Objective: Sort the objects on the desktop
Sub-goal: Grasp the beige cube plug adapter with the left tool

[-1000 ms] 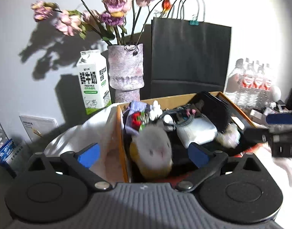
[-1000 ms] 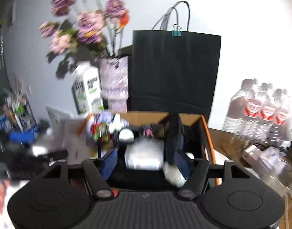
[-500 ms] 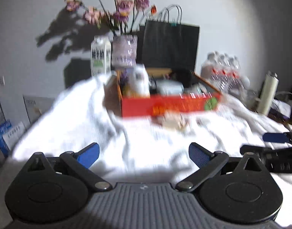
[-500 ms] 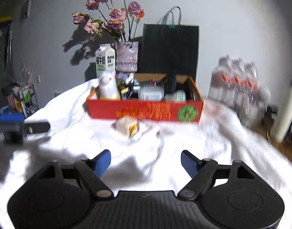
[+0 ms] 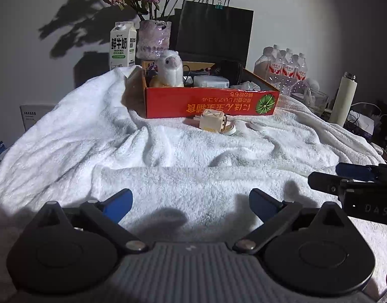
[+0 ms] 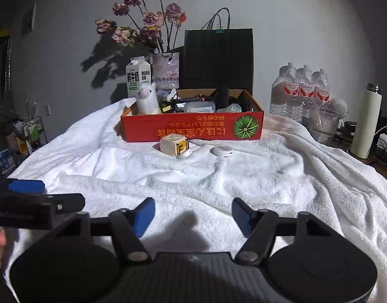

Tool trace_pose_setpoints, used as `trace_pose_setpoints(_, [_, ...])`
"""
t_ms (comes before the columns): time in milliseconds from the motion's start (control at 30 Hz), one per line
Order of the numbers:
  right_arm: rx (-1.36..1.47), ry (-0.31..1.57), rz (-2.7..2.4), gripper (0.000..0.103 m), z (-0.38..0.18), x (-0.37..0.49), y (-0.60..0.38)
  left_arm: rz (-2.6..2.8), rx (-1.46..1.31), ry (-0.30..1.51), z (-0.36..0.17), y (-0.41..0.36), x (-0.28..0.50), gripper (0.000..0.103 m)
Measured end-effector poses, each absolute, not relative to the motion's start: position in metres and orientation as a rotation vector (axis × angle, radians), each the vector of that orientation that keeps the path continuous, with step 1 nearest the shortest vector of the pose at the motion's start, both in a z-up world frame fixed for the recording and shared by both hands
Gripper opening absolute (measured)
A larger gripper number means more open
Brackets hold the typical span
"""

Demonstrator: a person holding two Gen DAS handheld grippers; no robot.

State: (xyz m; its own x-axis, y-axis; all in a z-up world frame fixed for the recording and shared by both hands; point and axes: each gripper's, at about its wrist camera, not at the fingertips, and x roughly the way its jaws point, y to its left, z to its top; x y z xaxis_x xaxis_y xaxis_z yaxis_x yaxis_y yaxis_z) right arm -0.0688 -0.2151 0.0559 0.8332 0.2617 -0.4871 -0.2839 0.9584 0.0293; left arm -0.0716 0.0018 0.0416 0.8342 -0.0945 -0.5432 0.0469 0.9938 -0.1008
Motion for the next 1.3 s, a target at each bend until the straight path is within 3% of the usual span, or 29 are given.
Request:
trace_pose_setpoints(367, [-0.206, 0.527, 0.370, 0.062, 0.057, 0.022, -0.199, -0.162, -0.022, 0.505, 0.069, -0.005, 0.030, 0.099])
trace_pose_setpoints(433, [-0.207, 0.526, 0.430, 0.058, 0.052, 0.047, -0.195, -0.165, 0.024, 0.497, 0.066, -0.012, 0.056, 0.095])
trace_pose_setpoints(500, [-0.164, 0.566, 0.500, 0.047, 0.046, 0.072, -0.192, -0.193, 0.050, 0.523, 0.058, -0.019, 0.083, 0.093])
trace_pose_setpoints(667, [-0.176, 0.598, 0.525, 0.046, 0.034, 0.115, -0.175, -0.247, 0.030, 0.572, 0.040, -0.024, 0.136, 0.087])
trace_pose_setpoints(767, [-0.190, 0.594, 0.530, 0.042, 0.031, 0.132, -0.167, -0.254, 0.026, 0.587, 0.030, -0.027, 0.156, 0.075])
trace_pose_setpoints(867, [-0.207, 0.617, 0.527, 0.035, 0.024, 0.145, -0.159, -0.266, 0.007, 0.626, 0.020, -0.026, 0.170, 0.065])
trace_pose_setpoints(1000, [-0.218, 0.609, 0.500, 0.025, 0.022, 0.145, -0.158, -0.288, 0.009, 0.610, 0.016, -0.027, 0.170, 0.060])
trace_pose_setpoints(1133, [-0.242, 0.597, 0.497, 0.018, 0.021, 0.142, -0.156, -0.269, 0.001, 0.605, 0.019, -0.027, 0.165, 0.060])
trace_pose_setpoints(1200, [-0.270, 0.586, 0.491, 0.009, 0.021, 0.138, -0.153, -0.237, 0.002, 0.593, 0.025, -0.023, 0.157, 0.060])
trace_pose_setpoints(1300, [-0.274, 0.578, 0.469, 0.009, 0.023, 0.133, -0.154, -0.207, -0.034, 0.565, 0.034, -0.011, 0.138, 0.060])
